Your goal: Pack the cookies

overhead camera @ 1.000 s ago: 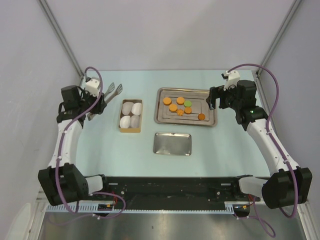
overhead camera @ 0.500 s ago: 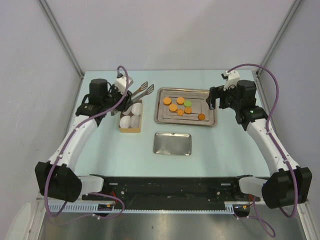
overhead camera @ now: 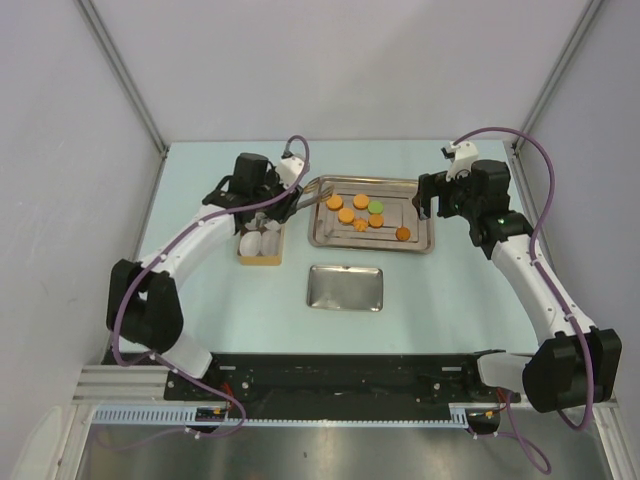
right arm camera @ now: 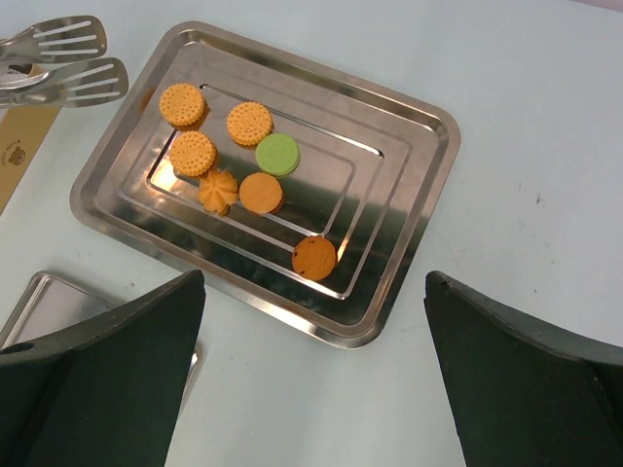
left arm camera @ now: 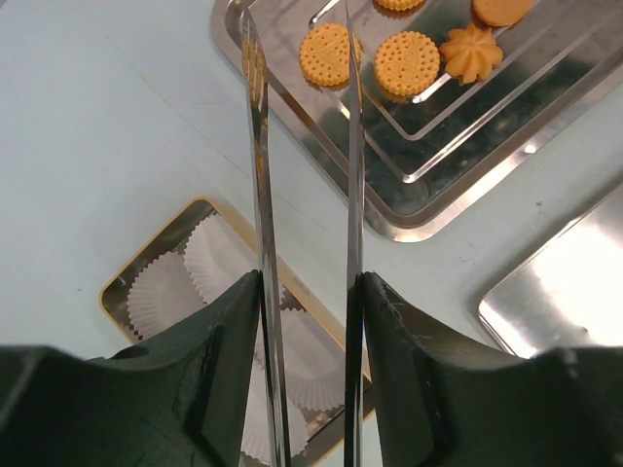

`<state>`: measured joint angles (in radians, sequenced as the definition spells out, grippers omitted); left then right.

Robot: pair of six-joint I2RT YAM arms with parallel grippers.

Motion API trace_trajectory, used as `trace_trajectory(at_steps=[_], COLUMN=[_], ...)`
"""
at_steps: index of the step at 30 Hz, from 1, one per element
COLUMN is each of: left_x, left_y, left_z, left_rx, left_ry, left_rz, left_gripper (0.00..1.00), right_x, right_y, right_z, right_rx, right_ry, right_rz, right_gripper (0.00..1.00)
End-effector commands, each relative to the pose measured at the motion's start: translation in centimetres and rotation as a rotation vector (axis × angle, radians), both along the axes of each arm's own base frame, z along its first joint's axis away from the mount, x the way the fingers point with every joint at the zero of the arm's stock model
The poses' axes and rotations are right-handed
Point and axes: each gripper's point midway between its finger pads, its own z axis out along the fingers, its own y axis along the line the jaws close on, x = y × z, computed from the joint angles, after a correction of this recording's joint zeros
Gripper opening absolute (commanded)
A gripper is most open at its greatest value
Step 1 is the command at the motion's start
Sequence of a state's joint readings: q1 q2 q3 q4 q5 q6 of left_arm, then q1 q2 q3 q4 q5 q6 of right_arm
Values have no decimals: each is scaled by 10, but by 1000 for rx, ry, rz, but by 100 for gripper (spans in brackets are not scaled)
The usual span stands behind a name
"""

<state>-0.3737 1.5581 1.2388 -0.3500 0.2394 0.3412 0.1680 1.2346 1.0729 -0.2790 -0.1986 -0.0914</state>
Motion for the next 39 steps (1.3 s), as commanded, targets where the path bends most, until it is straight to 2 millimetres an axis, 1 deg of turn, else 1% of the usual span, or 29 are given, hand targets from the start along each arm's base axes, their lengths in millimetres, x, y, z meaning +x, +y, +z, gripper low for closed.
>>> trace_trajectory(at_steps=[1,4,6,8,15,21,26,31,39], left_x=[28,29,29,29,32,30,32,33,43], left_y=[-6,-13,-18,-23,-30,-34,-42,-48,-46], left_z=[38,38,40,38,36,29,14,3,-8], left_rx=[-29,-37,-42,-39,-32,-19,-4,14,44], left_ry=[-122,-118,-119,-114,-105,-91,-63,-52,-55], left_rz=[25,12,1,-8,-17,-39,-64,-67,-29], left_gripper=[51,52,55,56,57,56,56,55,54], right_x=[6,6,6,7,7,7,7,7,7], right_y=[-3,-2,-3,-3,-3,-3,-4,-5,-6], right_z=[7,5,5,4,5,4,5,3,4], right_rx=[-17,-18,-19,-19,-19,-22,-22,-22,-19], right_ry=[-30,-28,-26,-25,-26,-26,-29,-23,-22], right_rz=[-6,-3,-4,-4,-4,-5,-6,-8,-7], right_gripper=[100,100,100,100,100,100,100,100,100])
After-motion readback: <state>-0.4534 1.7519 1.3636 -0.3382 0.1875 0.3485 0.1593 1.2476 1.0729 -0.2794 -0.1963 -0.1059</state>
